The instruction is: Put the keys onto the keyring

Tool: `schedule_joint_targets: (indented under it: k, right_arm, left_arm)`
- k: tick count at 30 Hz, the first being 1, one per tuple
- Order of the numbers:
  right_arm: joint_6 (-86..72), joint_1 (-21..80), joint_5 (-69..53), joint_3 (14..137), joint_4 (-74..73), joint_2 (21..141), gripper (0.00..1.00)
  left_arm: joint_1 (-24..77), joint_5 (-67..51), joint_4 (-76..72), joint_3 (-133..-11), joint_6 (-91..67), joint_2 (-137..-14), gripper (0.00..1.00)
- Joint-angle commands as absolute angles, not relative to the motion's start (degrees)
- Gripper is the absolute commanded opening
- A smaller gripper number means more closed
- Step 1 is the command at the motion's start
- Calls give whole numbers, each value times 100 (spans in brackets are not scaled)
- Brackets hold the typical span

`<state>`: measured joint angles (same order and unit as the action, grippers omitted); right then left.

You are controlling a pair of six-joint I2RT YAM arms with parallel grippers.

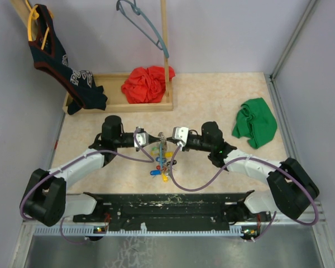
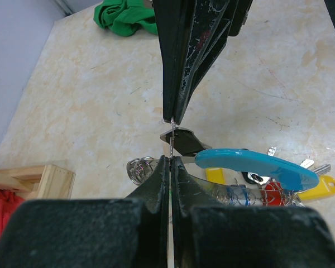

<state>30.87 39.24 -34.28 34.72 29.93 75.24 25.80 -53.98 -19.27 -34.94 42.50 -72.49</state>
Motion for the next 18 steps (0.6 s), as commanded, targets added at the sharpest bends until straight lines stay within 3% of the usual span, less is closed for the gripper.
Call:
schedule_joint_targets:
  k: [1,18]
  right_arm:
    - [2998,3964,-3479,3788,3037,7300,0]
    - [2856,3964,-3575,3832,3197,7374,0]
  left_arm:
    - [2621,-5476,-2109,-3437,4352,-7099,0]
    - [2630,-5501,-2118,-3428,4360,-7077,0]
